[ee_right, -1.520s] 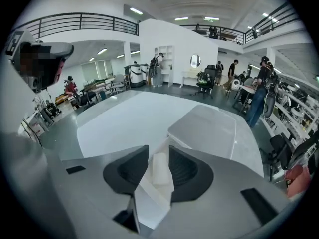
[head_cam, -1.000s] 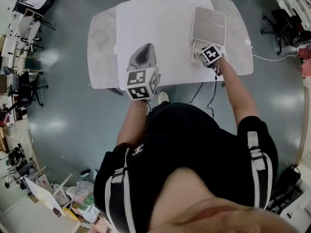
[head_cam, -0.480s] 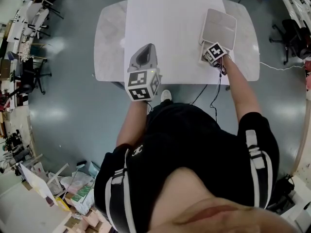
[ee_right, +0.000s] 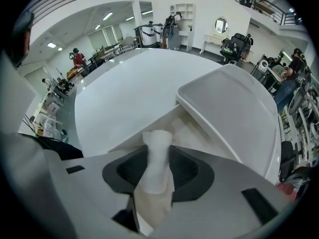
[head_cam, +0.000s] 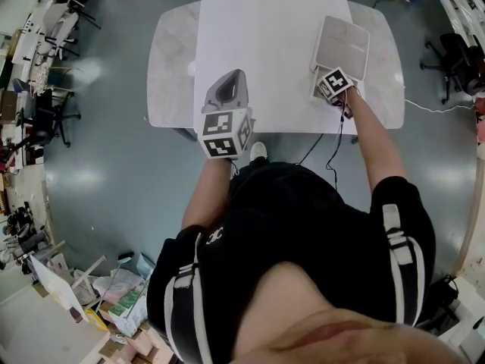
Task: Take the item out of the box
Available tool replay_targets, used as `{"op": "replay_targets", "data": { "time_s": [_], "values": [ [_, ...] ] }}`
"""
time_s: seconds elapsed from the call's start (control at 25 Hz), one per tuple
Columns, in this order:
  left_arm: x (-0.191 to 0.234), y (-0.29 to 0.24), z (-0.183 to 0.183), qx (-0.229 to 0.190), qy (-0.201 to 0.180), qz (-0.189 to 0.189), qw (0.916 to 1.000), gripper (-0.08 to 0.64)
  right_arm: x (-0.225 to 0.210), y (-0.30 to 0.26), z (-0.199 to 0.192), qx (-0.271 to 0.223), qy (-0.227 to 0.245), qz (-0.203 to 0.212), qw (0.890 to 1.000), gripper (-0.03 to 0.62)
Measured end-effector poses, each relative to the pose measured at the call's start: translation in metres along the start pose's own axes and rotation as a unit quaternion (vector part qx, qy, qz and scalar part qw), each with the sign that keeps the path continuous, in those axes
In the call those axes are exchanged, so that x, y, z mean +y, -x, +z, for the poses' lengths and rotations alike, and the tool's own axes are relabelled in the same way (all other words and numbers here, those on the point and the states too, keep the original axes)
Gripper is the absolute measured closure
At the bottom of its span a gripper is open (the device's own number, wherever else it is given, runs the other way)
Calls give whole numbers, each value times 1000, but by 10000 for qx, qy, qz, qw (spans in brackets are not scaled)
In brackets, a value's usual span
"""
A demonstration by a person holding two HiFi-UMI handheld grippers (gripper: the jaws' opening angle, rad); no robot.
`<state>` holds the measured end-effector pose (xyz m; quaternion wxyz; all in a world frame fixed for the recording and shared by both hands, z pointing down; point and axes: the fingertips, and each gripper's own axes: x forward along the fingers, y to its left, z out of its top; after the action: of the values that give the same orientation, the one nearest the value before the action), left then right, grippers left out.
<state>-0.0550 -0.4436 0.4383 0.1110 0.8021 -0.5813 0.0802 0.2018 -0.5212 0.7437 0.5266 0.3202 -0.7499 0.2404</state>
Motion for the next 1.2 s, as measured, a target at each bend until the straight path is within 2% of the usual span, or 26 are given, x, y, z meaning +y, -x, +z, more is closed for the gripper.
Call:
{"op": "replay_targets", "data": {
  "time_s": [0.24,0.4,0.52,0.68,0.88,1.0,1.2],
  "values": [
    [-16,-13,3,-37,-2,-235,9997,546,-3,27,0,-316,19,-293,9991,456],
    [-35,-26,5,-56,-65,-498,9987,546,-7,49,2,-743,-68,-460,9962,459],
    [-44,-31,9,-87,-96,-693,9975,546,-8,73,9,-1216,-310,-538,9906,460],
    [-58,-40,13,-99,-131,-907,9957,546,-7,112,19,-1985,-555,-644,9764,462],
    [-72,-50,16,-103,-164,-1157,9931,546,-4,166,33,-2903,-658,-1039,9490,466],
    [-84,-56,17,-97,-189,-1314,9911,546,-7,204,37,-3498,-843,-1402,9224,469],
    [-101,-64,21,-113,-250,-1575,9871,546,-6,267,37,-4370,-1109,-1934,8714,471]
  ]
}}
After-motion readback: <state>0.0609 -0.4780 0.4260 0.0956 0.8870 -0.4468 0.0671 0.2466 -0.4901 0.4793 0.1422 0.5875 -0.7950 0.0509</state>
